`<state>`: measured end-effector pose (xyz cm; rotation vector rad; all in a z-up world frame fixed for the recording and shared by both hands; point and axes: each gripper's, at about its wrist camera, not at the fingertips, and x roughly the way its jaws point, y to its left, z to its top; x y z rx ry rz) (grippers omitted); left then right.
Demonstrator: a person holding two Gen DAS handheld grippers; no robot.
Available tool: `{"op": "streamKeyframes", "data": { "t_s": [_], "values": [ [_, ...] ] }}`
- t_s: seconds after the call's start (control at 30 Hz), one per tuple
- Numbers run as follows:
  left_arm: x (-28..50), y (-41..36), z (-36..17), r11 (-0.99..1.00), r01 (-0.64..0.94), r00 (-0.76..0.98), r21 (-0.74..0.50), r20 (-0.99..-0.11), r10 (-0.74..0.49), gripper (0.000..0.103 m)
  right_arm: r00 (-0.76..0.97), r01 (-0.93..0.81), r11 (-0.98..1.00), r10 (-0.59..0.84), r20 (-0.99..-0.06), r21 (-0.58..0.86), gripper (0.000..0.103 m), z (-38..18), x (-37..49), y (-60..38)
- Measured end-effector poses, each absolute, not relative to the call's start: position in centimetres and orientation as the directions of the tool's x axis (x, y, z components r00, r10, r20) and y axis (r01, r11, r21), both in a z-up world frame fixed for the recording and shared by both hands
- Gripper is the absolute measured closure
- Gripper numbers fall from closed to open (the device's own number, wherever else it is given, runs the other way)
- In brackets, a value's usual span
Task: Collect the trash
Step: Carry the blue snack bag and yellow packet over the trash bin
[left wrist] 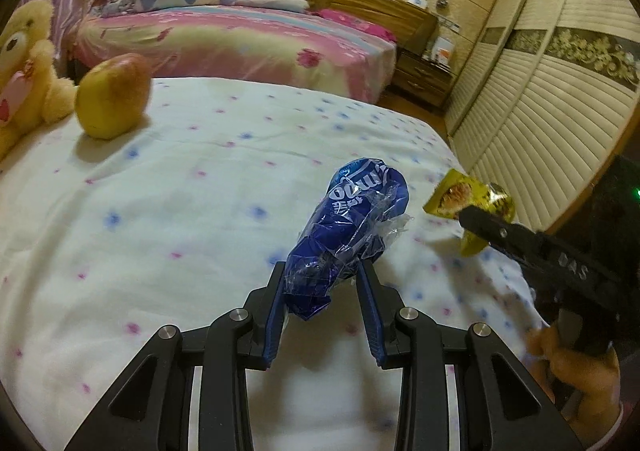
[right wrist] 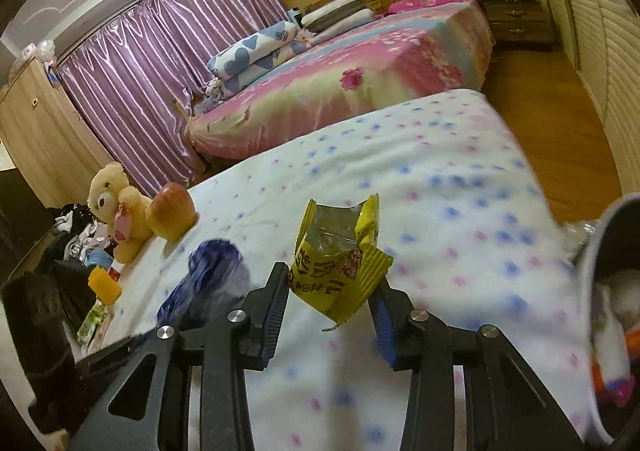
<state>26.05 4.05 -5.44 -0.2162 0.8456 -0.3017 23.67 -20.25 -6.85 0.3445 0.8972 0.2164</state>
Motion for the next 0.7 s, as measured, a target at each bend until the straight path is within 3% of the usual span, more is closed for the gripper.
{"op": "streamKeyframes", "data": {
  "t_s": [0.7],
  "values": [
    [24.1,-4.0,-5.8,0.899,0.314,0.559,-0.306,-0.706,-0.435,0.070,0.660,0.065,0.926,0.240,-0.712,0.373,0.063,-5.1,14.3,-26.7]
  ]
}}
